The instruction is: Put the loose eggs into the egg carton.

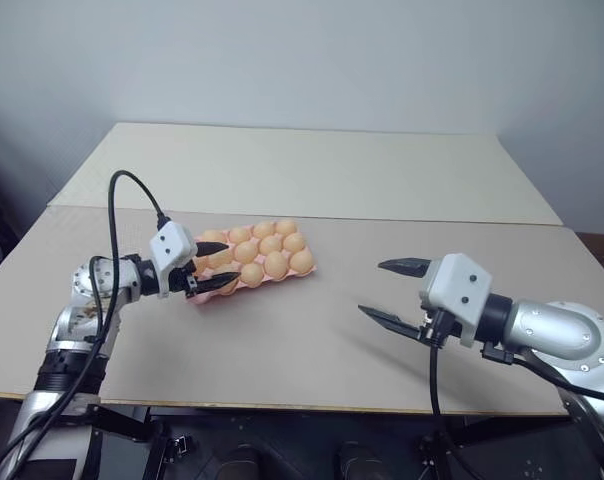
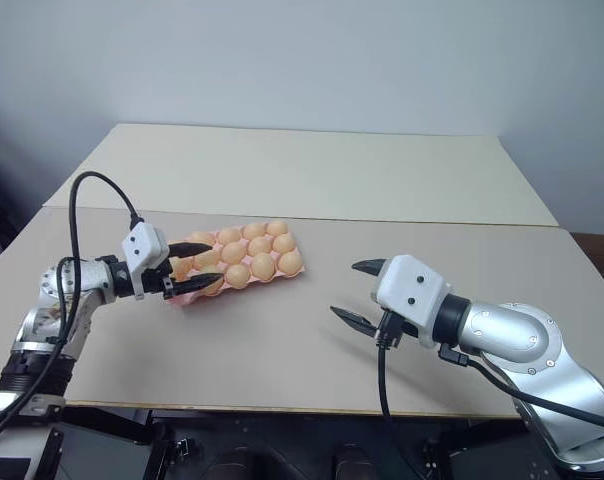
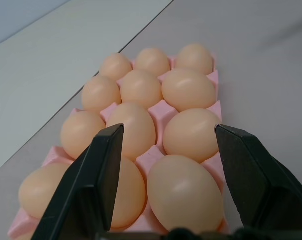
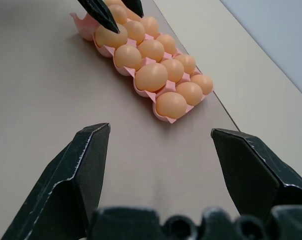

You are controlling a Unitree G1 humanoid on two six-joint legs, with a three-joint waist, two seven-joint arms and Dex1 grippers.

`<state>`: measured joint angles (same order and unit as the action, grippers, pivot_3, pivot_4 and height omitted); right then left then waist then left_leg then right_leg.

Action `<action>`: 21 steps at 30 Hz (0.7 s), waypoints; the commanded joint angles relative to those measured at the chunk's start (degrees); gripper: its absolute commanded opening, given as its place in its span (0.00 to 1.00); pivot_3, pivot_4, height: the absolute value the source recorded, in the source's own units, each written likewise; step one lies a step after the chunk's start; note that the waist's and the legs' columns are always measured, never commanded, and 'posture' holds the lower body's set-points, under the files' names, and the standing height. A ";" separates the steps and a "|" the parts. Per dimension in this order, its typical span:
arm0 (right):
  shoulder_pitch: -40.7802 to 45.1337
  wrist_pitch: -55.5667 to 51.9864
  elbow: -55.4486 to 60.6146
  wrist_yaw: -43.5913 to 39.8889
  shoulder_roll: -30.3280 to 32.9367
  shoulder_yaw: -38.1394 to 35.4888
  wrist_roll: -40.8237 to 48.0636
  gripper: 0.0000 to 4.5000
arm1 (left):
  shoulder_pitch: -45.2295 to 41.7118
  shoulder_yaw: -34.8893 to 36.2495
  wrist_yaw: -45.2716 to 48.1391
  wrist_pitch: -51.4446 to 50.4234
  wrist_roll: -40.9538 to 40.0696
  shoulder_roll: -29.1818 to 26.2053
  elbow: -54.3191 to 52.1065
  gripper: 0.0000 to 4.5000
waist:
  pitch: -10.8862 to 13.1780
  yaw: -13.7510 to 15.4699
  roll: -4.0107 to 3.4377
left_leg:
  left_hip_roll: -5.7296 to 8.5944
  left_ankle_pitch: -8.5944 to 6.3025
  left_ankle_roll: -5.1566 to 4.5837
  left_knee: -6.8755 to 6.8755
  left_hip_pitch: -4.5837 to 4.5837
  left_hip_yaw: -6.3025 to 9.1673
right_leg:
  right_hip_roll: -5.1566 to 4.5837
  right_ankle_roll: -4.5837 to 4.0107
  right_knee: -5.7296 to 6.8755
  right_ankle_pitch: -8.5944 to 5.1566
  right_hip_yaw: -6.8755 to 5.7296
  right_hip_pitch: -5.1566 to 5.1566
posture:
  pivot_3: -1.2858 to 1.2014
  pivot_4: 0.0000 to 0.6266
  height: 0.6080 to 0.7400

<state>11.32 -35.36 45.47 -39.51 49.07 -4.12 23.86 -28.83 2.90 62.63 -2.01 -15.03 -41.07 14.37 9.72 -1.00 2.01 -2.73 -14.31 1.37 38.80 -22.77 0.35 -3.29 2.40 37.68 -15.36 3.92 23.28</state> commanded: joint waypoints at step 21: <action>1.77 4.81 -2.55 -5.49 0.18 -1.06 0.98 0.85 | 34.90 32.70 -6.50 -9.11 -6.81 -11.35 -17.52 0.70 | 0.00 0.35 0.00 | -0.06 -0.01 -0.01 -0.06 0.06 -0.05 | -0.04 -0.01 -0.06 -0.01 -0.02 -0.02 | 0.52 0.24 1.00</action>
<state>12.34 -32.35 42.53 -44.60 49.12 -4.81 24.90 5.86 33.23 56.78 -11.13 -20.49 -52.33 -0.48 9.72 -0.65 2.00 -2.79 -14.33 1.36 38.75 -22.68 0.30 -3.32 2.40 37.63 -15.37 3.91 23.23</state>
